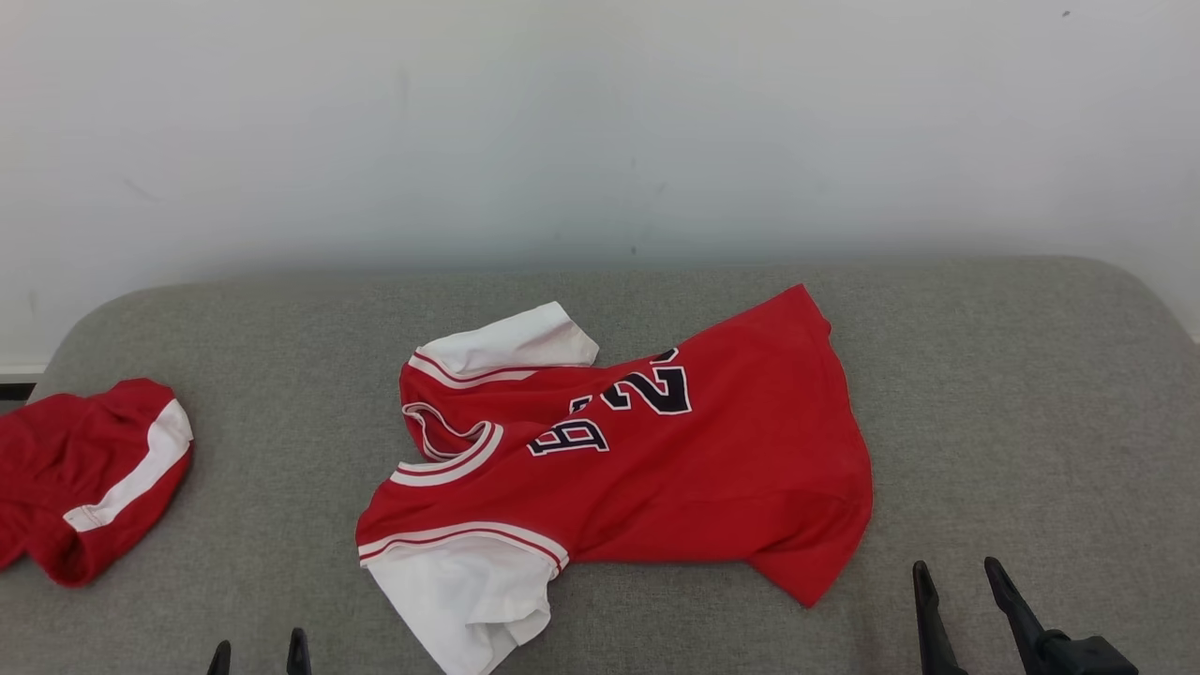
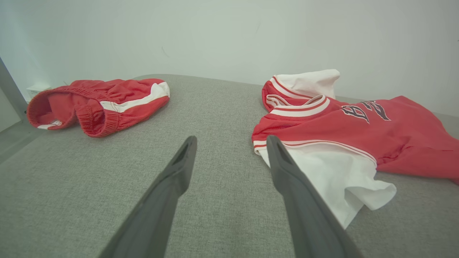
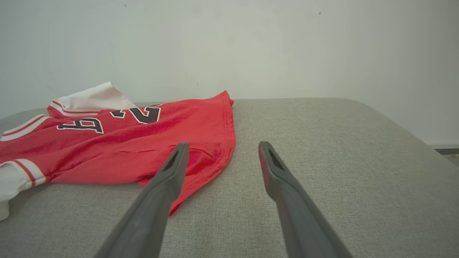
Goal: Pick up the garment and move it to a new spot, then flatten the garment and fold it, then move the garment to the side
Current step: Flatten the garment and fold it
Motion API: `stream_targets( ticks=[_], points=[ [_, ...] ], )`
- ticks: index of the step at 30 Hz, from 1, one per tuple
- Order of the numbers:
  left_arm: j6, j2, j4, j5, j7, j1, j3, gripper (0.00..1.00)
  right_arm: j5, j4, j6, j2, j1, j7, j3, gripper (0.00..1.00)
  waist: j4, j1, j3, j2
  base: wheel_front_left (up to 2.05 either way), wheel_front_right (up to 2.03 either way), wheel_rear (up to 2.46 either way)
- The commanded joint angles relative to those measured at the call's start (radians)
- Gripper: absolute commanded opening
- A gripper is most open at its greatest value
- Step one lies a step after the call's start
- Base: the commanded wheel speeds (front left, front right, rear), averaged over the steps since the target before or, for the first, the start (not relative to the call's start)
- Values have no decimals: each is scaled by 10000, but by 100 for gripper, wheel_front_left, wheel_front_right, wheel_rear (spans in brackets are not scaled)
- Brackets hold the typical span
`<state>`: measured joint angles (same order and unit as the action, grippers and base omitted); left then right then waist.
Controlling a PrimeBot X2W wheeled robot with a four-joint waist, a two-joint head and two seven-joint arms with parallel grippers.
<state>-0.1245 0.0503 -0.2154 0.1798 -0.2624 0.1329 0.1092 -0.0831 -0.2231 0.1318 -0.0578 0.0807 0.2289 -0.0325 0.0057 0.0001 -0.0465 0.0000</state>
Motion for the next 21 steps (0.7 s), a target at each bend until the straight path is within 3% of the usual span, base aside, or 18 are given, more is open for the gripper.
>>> stream_targets(
  ticks=[1, 13, 21],
  points=[
    [-63, 1, 8, -52, -36, -134, 43, 100, -84, -9, -22, 23, -22, 24, -44, 100, 3, -1, 49, 0, 0, 0, 0],
    [-47, 0, 123, -75, -36, -272, -167, 100, 49, 39, -22, 69, -162, 13, -98, 100, 50, -1, 135, 0, 0, 0, 0],
    [-50, 14, -466, 172, -35, -460, -1047, 100, -475, 73, -23, 74, -459, -696, -671, 100, 62, -1, 201, 0, 0, 0, 0]
  ],
)
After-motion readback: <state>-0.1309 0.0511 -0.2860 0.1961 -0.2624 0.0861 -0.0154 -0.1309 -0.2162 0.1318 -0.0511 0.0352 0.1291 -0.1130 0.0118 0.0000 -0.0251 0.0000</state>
